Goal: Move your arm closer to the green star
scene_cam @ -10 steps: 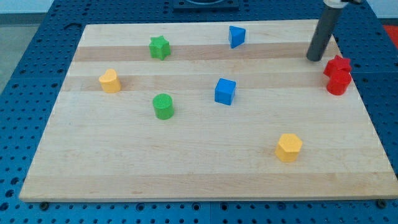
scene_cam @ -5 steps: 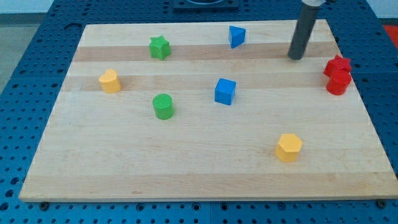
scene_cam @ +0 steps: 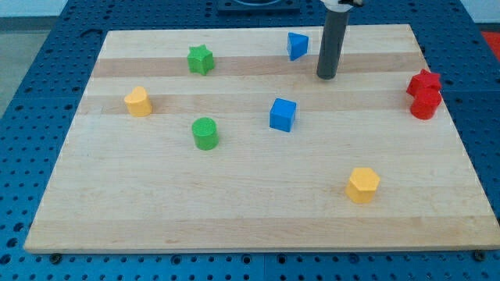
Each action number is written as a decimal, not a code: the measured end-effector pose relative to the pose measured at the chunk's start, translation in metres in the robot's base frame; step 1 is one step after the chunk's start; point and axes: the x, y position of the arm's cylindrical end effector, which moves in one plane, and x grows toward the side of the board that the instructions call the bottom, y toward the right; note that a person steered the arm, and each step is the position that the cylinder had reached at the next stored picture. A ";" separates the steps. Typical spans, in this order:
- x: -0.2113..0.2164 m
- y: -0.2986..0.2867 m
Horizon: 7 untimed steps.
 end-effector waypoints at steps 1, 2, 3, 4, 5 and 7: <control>0.000 -0.002; 0.000 -0.016; 0.000 -0.018; 0.000 -0.018; 0.000 -0.018; 0.004 -0.027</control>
